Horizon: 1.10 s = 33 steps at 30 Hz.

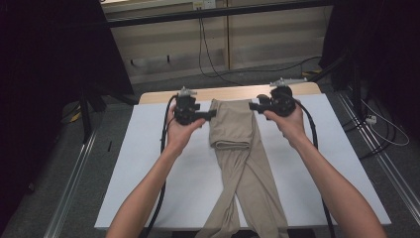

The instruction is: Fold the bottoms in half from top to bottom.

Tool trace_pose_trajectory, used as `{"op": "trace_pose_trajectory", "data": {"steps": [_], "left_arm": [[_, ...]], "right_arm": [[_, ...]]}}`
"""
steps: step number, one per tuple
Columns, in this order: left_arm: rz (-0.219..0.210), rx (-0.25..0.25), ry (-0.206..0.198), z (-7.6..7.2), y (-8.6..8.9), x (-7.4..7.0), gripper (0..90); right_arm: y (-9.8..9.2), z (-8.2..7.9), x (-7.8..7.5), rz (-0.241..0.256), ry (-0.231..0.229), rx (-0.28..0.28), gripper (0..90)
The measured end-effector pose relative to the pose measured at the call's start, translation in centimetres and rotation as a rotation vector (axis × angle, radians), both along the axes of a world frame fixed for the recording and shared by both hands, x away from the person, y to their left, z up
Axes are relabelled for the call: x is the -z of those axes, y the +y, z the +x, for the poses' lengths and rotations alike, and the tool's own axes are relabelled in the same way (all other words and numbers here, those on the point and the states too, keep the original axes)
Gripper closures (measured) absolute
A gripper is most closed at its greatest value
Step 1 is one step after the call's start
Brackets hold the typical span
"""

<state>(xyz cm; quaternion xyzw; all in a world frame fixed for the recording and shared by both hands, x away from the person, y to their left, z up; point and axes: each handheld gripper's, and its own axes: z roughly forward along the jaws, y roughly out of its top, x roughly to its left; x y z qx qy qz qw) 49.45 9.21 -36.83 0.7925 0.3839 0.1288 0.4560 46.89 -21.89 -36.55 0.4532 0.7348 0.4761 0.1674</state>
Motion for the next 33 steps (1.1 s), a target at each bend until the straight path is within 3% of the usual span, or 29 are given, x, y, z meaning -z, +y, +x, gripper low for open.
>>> {"op": "trace_pose_trajectory", "data": {"steps": [1, 2, 3, 4, 5, 6, 8, 10, 11, 12, 13, 14, 16, 17, 20, 21, 23, 26, 27, 28, 29, 31, 33], "left_arm": [[0.037, 0.04, -0.014, -2.8, 0.4, 1.0, 26.5], [0.027, 0.075, -0.009, -4.2, 0.7, 1.6, 26.8], [0.027, 0.075, -0.009, -4.2, 0.7, 1.6, 27.7], [0.021, 0.112, 0.014, -6.9, 1.3, 2.7, 27.9], [0.021, 0.112, 0.014, -6.9, 1.3, 2.7, 28.0], [0.015, 0.134, 0.03, -9.4, 1.6, 3.6, 28.5], [0.054, 0.175, 0.061, -11.5, 1.5, 4.0, 30.4], [0.081, 0.242, 0.05, -14.0, 1.4, 4.5, 31.8], [0.087, 0.28, 0.064, -15.3, 1.3, 4.9, 36.7], [0.087, 0.28, 0.064, -15.3, 1.3, 4.9, 42.4], [0.098, 0.301, 0.059, -16.9, 1.3, 5.3, 42.4], [0.126, 0.351, 0.099, -18.4, 1.2, 5.7, 48.8], [0.126, 0.365, 0.1, -19.1, 1.2, 5.7, 50.9], [0.129, 0.38, 0.11, -20.1, 1.5, 6.0, 53.4], [0.13, 0.393, 0.133, -20.9, 1.8, 6.4, 53.3], [0.144, 0.389, 0.14, -21.3, 1.9, 6.6, 53.1], [0.157, 0.398, 0.153, -22.0, 1.9, 6.9, 53.1], [0.188, 0.431, 0.158, -22.5, 1.5, 7.4, 54.1], [0.206, 0.452, 0.131, -22.5, 1.4, 7.5, 54.1], [0.214, 0.454, 0.118, -22.6, 1.3, 7.5, 55.8], [0.208, 0.443, 0.122, -22.7, 1.2, 7.5, 56.8], [0.25, 0.445, 0.093, -22.8, 1.2, 7.4, 65.9], [0.246, 0.468, 0.106, -22.8, 1.1, 7.3, 79.3]], "right_arm": [[0.1, -1.5, 0.3, -0.014, 0.007, -0.025, 51.7], [0.1, -3.0, 0.7, -0.029, 0.009, -0.058, 51.8], [0.1, -3.0, 0.7, -0.029, 0.009, -0.058, 51.8], [0.2, -6.0, 1.8, -0.008, 0.042, -0.117, 57.8], [0.4, -7.5, 2.4, -0.02, 0.047, -0.129, 61.8], [0.6, -8.9, 3.0, -0.038, 0.066, -0.146, 63.5], [1.1, -11.3, 4.0, -0.03, 0.096, -0.183, 69.3], [1.7, -13.4, 4.7, -0.016, 0.115, -0.216, 75.4], [2.1, -14.3, 4.9, -0.03, 0.119, -0.234, 77.7], [2.1, -14.3, 4.9, -0.03, 0.119, -0.234, 77.7], [2.5, -15.2, 5.0, -0.065, 0.102, -0.235, 80.5], [3.2, -16.7, 5.3, -0.073, 0.122, -0.273, 83.9], [3.6, -17.5, 5.6, -0.074, 0.132, -0.298, 84.2], [4.3, -19.0, 6.2, -0.077, 0.164, -0.347, 83.9], [5.2, -20.4, 6.6, -0.095, 0.192, -0.377, 82.5], [5.9, -21.5, 6.9, -0.115, 0.203, -0.411, 81.3], [6.3, -22.0, 7.1, -0.119, 0.206, -0.419, 80.8], [7.3, -23.0, 7.6, -0.168, 0.196, -0.454, 75.3], [7.3, -23.0, 7.6, -0.168, 0.196, -0.454, 75.3], [7.4, -23.2, 7.7, -0.198, 0.184, -0.45, 72.3], [7.5, -23.2, 8.1, -0.205, 0.198, -0.431, 67.0], [7.4, -23.3, 8.2, -0.202, 0.184, -0.43, 67.4], [7.5, -23.4, 8.3, -0.213, 0.171, -0.435, 68.7]]}}
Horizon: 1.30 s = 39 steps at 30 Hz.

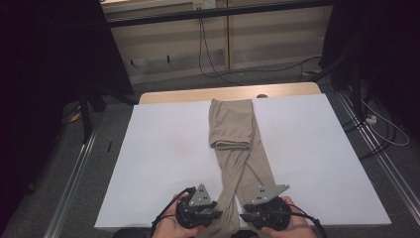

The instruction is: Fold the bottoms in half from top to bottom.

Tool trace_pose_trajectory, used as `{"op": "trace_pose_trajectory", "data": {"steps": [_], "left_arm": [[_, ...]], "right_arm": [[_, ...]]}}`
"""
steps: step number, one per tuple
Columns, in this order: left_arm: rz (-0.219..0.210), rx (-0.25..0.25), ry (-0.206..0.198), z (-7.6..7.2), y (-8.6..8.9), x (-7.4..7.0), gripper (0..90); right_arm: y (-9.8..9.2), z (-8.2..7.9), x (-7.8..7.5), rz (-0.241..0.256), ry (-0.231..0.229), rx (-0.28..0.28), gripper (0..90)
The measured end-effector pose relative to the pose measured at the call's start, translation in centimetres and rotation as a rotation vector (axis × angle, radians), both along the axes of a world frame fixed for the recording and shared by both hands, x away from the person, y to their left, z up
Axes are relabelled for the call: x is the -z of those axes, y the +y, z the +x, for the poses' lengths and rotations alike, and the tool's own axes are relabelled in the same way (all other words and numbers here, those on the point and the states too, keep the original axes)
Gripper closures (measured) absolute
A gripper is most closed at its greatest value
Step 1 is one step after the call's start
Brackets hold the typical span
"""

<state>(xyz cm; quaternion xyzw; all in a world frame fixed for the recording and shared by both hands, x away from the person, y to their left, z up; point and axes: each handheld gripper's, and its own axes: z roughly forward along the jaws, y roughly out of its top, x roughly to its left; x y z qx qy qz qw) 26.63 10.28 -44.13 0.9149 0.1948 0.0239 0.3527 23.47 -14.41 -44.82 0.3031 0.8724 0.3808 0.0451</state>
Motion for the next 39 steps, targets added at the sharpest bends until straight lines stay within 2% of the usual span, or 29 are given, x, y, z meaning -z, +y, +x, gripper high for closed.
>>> {"op": "trace_pose_trajectory", "data": {"steps": [1, 2, 3, 4, 6, 7, 8, 9, 10, 11, 13, 14, 15, 17, 21, 22, 23, 24, 25, 26, 28, 31, 32, 33, 34, 36, 37, 38, 39], "left_arm": [[-0.002, 0.024, 0.011, -0.1, -0.2, -0.1, 79.3], [-0.001, 0.031, 0.022, -0.1, -0.4, -0.1, 84.8], [-0.013, 0.023, 0.053, -0.2, -0.7, -0.1, 89.2], [-0.013, 0.023, 0.053, -0.2, -0.7, -0.1, 89.6], [-0.082, 0.029, 0.119, 0.2, -0.6, -0.3, 90.0], [-0.082, 0.029, 0.119, 0.2, -0.6, -0.3, 90.0], [-0.127, 0.031, 0.125, 0.3, -0.4, -0.7, 90.0], [-0.153, 0.026, 0.127, 0.4, -0.3, -1.2, 90.0], [-0.192, 0.015, 0.135, 0.5, -0.2, -1.7, 90.0], [-0.244, 0.003, 0.129, 0.7, 0.1, -2.5, 90.0], [-0.262, -0.004, 0.125, 0.8, 0.2, -2.8, 90.0], [-0.311, -0.02, 0.157, 1.3, 0.4, -3.3, 90.0], [-0.339, -0.023, 0.167, 1.5, 0.5, -3.6, 90.0], [-0.37, -0.021, 0.166, 1.6, 0.6, -4.4, 90.0], [-0.399, -0.012, 0.159, 1.6, 0.6, -5.4, 90.0], [-0.405, -0.013, 0.156, 1.6, 0.5, -5.7, 90.0], [-0.407, -0.007, 0.153, 1.6, 0.5, -5.9, 90.0], [-0.416, -0.006, 0.151, 1.6, 0.4, -6.1, 90.0], [-0.425, -0.005, 0.155, 1.6, 0.3, -6.2, 90.0], [-0.425, 0.001, 0.158, 1.6, 0.2, -6.3, 90.0], [-0.418, 0.012, 0.164, 1.5, 0.1, -6.2, 90.0], [-0.411, 0.02, 0.176, 1.3, -0.4, -5.8, 90.0], [-0.409, 0.019, 0.18, 1.3, -0.5, -5.7, 90.0], [-0.401, 0.024, 0.177, 1.2, -0.7, -5.6, 90.0], [-0.394, 0.026, 0.176, 1.2, -1.0, -5.5, 90.0], [-0.394, 0.031, 0.193, 1.3, -1.5, -5.3, 90.0], [-0.387, 0.035, 0.19, 1.3, -2.0, -5.2, 90.0], [-0.38, 0.053, 0.208, 1.4, -2.9, -5.2, 90.0], [-0.38, 0.053, 0.208, 1.4, -2.9, -5.2, 90.0]], "right_arm": [[0.2, -0.1, 0.0, -0.021, -0.027, -0.005, 72.3], [0.4, -0.2, 0.0, -0.05, -0.054, -0.005, 74.1], [0.5, -0.3, -0.1, -0.062, -0.055, 0.004, 74.6], [0.5, -0.3, -0.1, -0.062, -0.055, 0.004, 74.6], [0.7, -0.4, -0.1, -0.076, -0.067, 0.012, 77.7], [0.7, -0.4, -0.1, -0.076, -0.067, 0.012, 77.7], [0.7, -0.3, -0.1, -0.079, -0.063, 0.033, 85.6], [0.7, -0.3, -0.1, -0.079, -0.063, 0.033, 85.6], [0.7, -0.2, -0.2, -0.077, -0.059, 0.044, 89.8], [0.7, -0.1, -0.2, -0.07, -0.058, 0.044, 90.0], [0.8, 0.0, -0.1, -0.062, -0.058, 0.044, 90.0], [1.1, 0.3, -0.2, -0.045, -0.04, 0.031, 90.0], [1.4, 0.4, -0.2, -0.025, -0.03, 0.031, 90.0], [2.0, 0.5, -0.2, -0.016, -0.025, 0.018, 90.0], [2.8, 0.7, -0.5, 0.016, -0.012, 0.018, 90.0], [3.3, 1.1, -0.7, 0.037, 0.009, 0.019, 89.5], [3.3, 1.1, -0.7, 0.037, 0.009, 0.019, 89.5], [3.9, 1.2, -0.7, 0.039, 0.022, 0.012, 83.1], [3.9, 1.2, -0.7, 0.039, 0.022, 0.012, 83.1], [3.9, 1.1, -0.5, 0.053, 0.038, -0.01, 76.0], [3.6, 1.0, -0.6, 0.052, 0.037, -0.011, 72.7], [1.4, 0.6, -1.5, 0.085, 0.014, 0.011, 69.1], [0.3, 0.6, -1.8, 0.097, 0.011, 0.033, 69.1], [-2.4, 0.8, -2.4, 0.111, -0.01, 0.113, 71.9], [-2.4, 0.8, -2.4, 0.111, -0.01, 0.113, 71.9], [-4.9, 0.9, -2.4, 0.075, -0.044, 0.199, 75.1], [-6.6, 1.2, -2.2, 0.045, -0.021, 0.259, 75.2], [-7.1, 1.2, -1.8, 0.044, -0.007, 0.271, 75.1], [-7.4, 1.2, -1.4, 0.045, 0.006, 0.274, 74.5]]}}
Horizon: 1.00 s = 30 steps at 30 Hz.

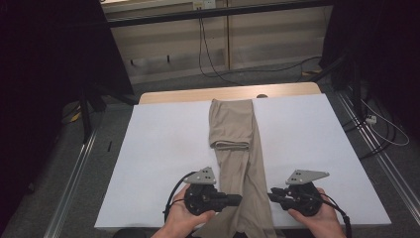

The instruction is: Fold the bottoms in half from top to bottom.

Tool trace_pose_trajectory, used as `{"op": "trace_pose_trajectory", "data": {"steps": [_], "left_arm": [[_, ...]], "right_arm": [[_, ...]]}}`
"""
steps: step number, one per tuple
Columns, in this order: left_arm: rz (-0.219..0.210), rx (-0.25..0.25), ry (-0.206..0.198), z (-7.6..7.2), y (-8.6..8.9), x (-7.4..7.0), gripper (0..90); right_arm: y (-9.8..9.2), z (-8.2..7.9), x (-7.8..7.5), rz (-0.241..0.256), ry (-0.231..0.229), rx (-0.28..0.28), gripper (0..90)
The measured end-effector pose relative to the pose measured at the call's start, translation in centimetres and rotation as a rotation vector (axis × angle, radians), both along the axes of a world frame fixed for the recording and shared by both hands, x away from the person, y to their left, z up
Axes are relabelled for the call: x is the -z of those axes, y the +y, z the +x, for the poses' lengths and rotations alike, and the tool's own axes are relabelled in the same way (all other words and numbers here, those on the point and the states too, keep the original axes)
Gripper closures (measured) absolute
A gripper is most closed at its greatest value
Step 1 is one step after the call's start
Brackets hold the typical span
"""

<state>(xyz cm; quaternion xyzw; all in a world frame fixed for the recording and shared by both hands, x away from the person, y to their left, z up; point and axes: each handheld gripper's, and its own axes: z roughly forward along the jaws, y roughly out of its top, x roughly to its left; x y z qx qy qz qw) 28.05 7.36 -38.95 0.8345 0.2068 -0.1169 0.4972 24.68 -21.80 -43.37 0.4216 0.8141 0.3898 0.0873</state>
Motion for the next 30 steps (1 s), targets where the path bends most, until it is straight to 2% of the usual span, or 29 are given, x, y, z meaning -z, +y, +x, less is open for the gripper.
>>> {"op": "trace_pose_trajectory", "data": {"steps": [2, 3, 6, 7, 8, 9, 10, 12, 14, 16, 18, 20, 21, 22, 23, 24, 25, 26, 27, 28, 29, 30], "left_arm": [[0.007, 0.024, -0.008, 0.1, -1.8, -0.1, 90.0], [0.007, 0.024, -0.008, 0.1, -1.8, -0.1, 90.0], [0.01, 0.055, -0.004, 0.4, -3.9, -0.1, 90.0], [0.017, 0.066, 0.002, 0.4, -4.6, 0.1, 90.0], [0.028, 0.078, 0.007, 0.4, -5.3, 0.5, 90.0], [0.037, 0.086, 0.015, 0.4, -5.9, 1.0, 90.0], [0.05, 0.096, 0.021, 0.3, -6.4, 1.6, 90.0], [0.078, 0.106, 0.033, 0.1, -7.2, 2.9, 90.0], [0.106, 0.119, 0.043, -0.3, -7.6, 3.9, 90.0], [0.114, 0.128, 0.035, -0.6, -7.8, 4.4, 89.9], [0.123, 0.125, 0.054, -0.6, -8.0, 4.9, 89.3], [0.137, 0.142, 0.058, -0.6, -8.0, 5.1, 88.5], [0.128, 0.15, 0.054, -0.7, -7.8, 4.9, 87.0], [0.122, 0.154, 0.046, -0.7, -7.5, 4.7, 77.4], [0.122, 0.135, 0.033, -0.8, -7.1, 4.4, 77.4], [0.124, 0.111, 0.027, -0.5, -6.0, 3.9, 64.9], [0.118, 0.096, 0.019, -0.3, -5.3, 3.7, 64.2], [0.118, 0.096, 0.019, -0.3, -5.3, 3.7, 61.3], [0.127, 0.052, 0.004, 0.2, -3.8, 3.1, 59.3], [0.127, 0.052, 0.004, 0.2, -3.8, 3.1, 60.9], [0.13, 0.032, -0.016, 0.5, -3.1, 3.0, 60.9], [0.151, 0.001, -0.045, 0.8, -2.3, 2.9, 63.2]], "right_arm": [[0.2, 0.0, 0.6, -0.003, 0.032, -0.018, 73.1], [0.6, 0.0, 0.8, -0.023, 0.034, -0.026, 71.4], [1.3, 0.0, 1.2, -0.042, 0.04, -0.045, 68.6], [1.6, -0.1, 1.4, -0.058, 0.03, -0.045, 71.2], [2.0, -0.3, 1.3, -0.105, -0.006, -0.042, 81.9], [2.0, -0.3, 1.3, -0.105, -0.006, -0.042, 81.9], [1.8, -0.3, 1.3, -0.091, 0.011, -0.038, 90.0], [1.5, -0.5, 1.3, -0.08, 0.028, -0.035, 90.0], [1.0, -1.0, 0.9, -0.111, 0.026, -0.032, 90.0], [0.7, -1.1, 0.8, -0.1, 0.032, -0.032, 90.0], [0.1, -1.4, 0.7, -0.093, 0.048, -0.038, 90.0], [-0.1, -1.3, 0.7, -0.076, 0.058, -0.023, 89.3], [-0.2, -1.3, 0.6, -0.057, 0.051, -0.019, 81.0], [-0.3, -1.0, 0.0, -0.018, 0.013, -0.005, 78.6], [-0.3, -1.0, 0.0, -0.018, 0.013, -0.005, 78.6], [-0.3, -0.5, -0.5, 0.032, -0.008, -0.004, 72.4], [-0.1, -0.1, -0.6, 0.042, -0.007, -0.009, 70.6], [-0.1, -0.1, -0.6, 0.042, -0.007, -0.009, 70.6], [0.5, 0.5, -0.8, 0.041, -0.023, -0.01, 66.5], [0.5, 0.5, -0.8, 0.041, -0.023, -0.01, 66.5], [0.7, 0.8, -0.8, 0.03, -0.023, -0.012, 64.6], [1.0, 1.2, -0.6, 0.022, -0.013, -0.017, 64.3]]}}
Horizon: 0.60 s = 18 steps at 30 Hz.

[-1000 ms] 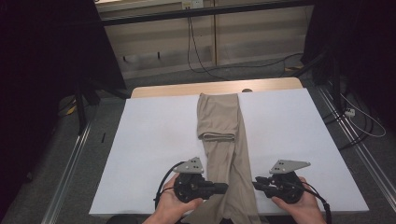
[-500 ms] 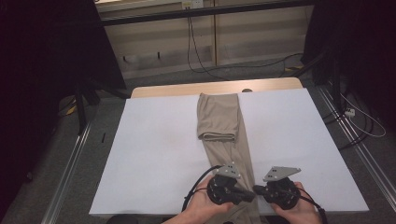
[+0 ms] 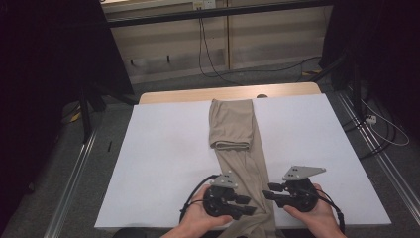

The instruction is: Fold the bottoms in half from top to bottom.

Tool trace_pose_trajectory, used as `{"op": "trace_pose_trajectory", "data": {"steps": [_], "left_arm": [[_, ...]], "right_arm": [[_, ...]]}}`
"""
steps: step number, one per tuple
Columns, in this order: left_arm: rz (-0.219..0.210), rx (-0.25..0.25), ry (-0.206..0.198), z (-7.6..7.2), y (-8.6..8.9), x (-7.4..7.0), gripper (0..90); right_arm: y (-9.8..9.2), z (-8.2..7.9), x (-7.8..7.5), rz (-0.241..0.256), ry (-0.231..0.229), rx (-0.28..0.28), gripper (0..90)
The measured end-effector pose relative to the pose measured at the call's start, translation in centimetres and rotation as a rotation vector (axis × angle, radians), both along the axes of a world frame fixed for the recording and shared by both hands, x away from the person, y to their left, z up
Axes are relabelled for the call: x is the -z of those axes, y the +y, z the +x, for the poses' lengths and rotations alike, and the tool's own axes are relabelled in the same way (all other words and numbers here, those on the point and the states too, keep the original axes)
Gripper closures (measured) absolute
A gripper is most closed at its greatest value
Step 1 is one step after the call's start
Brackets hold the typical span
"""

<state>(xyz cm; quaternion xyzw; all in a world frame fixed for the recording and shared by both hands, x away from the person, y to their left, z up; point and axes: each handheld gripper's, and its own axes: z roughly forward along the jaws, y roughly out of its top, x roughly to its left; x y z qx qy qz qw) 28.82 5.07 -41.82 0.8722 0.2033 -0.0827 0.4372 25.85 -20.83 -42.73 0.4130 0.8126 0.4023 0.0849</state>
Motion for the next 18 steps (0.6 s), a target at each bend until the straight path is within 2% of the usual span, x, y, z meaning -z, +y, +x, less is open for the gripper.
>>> {"op": "trace_pose_trajectory", "data": {"steps": [1, 2, 4, 6, 7, 8, 9, 11, 13, 14, 18], "left_arm": [[0.035, -0.025, -0.039, 0.4, 0.8, 0.1, 67.7], [0.054, -0.039, -0.046, 0.7, 1.3, 0.3, 73.2], [0.071, -0.069, -0.032, 1.1, 1.9, 1.4, 73.7], [0.08, -0.067, -0.033, 1.2, 1.8, 1.7, 72.5], [0.099, -0.045, -0.051, 1.1, 1.2, 2.1, 72.1], [0.099, -0.045, -0.051, 1.1, 1.2, 2.1, 72.5], [0.118, -0.038, -0.06, 1.0, 0.7, 2.4, 73.3], [0.127, -0.031, -0.063, 0.9, 0.5, 2.5, 74.4], [0.14, -0.03, -0.081, 0.6, 0.3, 2.8, 74.2], [0.147, -0.032, -0.088, 0.4, 0.3, 2.7, 74.0], [0.157, -0.033, -0.086, 0.3, 0.4, 2.7, 74.3]], "right_arm": [[0.2, 0.4, 0.2, -0.009, 0.009, -0.004, 64.2], [0.6, 1.2, 0.6, -0.012, 0.039, -0.019, 63.8], [1.0, 1.5, 1.0, -0.012, 0.056, -0.022, 63.3], [1.3, 1.6, 1.4, -0.032, 0.069, -0.026, 63.1], [1.4, 1.5, 1.7, -0.042, 0.072, -0.019, 64.5], [1.4, 1.5, 1.7, -0.042, 0.072, -0.019, 64.5], [1.4, 1.4, 1.9, -0.058, 0.074, -0.017, 80.7], [1.2, 1.2, 1.9, -0.055, 0.07, -0.004, 90.0], [1.0, 1.1, 1.8, -0.046, 0.068, -0.003, 90.0], [0.5, 0.8, 1.6, -0.05, 0.052, 0.013, 90.0], [-0.5, 0.4, 1.3, -0.032, 0.058, 0.036, 90.0]]}}
